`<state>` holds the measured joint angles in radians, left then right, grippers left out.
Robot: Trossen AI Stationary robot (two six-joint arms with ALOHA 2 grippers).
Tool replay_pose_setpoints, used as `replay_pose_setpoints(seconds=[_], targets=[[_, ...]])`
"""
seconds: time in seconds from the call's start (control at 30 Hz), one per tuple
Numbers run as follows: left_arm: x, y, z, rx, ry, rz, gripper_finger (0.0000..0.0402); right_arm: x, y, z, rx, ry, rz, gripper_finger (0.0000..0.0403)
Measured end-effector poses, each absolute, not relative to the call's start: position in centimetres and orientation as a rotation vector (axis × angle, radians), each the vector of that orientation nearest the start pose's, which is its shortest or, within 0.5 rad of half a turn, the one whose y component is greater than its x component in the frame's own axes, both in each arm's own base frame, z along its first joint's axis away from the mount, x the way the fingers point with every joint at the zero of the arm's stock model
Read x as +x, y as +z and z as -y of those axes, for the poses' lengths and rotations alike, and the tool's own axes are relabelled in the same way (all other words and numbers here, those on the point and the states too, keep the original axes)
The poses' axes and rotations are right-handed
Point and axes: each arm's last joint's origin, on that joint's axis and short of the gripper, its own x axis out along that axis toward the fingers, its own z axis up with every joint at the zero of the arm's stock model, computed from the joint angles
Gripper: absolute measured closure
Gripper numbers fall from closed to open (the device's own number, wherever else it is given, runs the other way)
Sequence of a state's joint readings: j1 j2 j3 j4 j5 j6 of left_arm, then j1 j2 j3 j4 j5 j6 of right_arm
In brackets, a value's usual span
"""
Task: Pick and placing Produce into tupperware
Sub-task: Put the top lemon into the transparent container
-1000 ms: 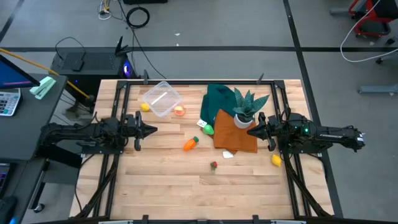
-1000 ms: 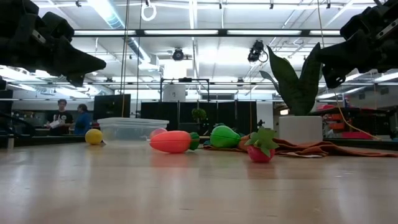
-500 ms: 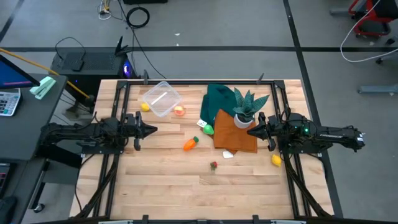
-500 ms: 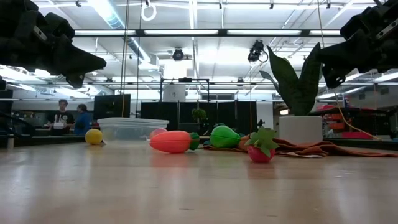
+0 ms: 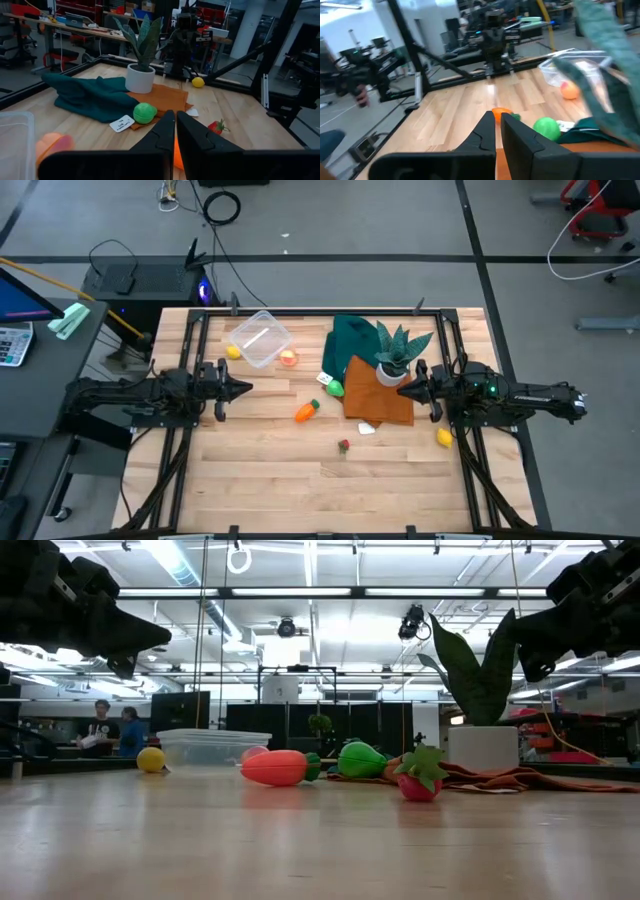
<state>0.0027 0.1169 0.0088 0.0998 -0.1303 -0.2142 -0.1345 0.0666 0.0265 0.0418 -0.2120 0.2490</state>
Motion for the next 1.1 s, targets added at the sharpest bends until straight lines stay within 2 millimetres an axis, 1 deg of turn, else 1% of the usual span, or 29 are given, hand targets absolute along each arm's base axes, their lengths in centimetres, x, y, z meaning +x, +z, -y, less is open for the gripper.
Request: replay_pose_setpoints(seconds=[0.2,0.37,0.47,0.6,0.7,0.77,0.87,0.97,1.03,1.1], targets=[[10.4,16.7,-0.4,-0.220,0.133,0.010,0.0383,10.0,17.2,1.0,0.322,0.001,0.008,0.0403],[10.4,17.0,-0.4,-0.253,0.130,0.038,0.0385,10.0,17.9,1.0,0.422,0.014,0.079,0.0403],[10.4,17.1,-0.4,-0.253,0.128,0.049,0.0380,9.9,18.1,0.9,0.522,0.060,0.094,0.0403],[10.4,17.2,-0.4,-0.254,0.126,0.060,0.0375,9.9,18.2,0.5,0.657,0.175,0.055,0.0403],[10.4,17.4,-0.4,-0.282,0.124,0.086,0.0375,9.8,18.6,0.3,0.705,0.268,0.024,0.0403],[10.4,17.5,-0.4,-0.307,0.125,0.096,0.0379,9.5,19.8,0.1,0.693,0.310,0.048,0.0403],[10.4,17.6,-0.4,-0.336,0.122,0.113,0.0385,8.8,22.2,0.0,0.643,0.347,0.102,0.0403],[10.3,18.1,-0.4,-0.345,0.118,0.151,0.0391,7.8,24.7,-0.2,0.593,0.357,0.088,0.0403],[10.3,18.7,-0.5,-0.341,0.131,0.161,0.0393,6.9,26.2,-0.3,0.559,0.353,0.050,0.0403],[10.2,19.9,-0.5,-0.342,0.154,0.195,0.0392,6.2,27.5,-0.5,0.524,0.339,0.011,0.0403]])
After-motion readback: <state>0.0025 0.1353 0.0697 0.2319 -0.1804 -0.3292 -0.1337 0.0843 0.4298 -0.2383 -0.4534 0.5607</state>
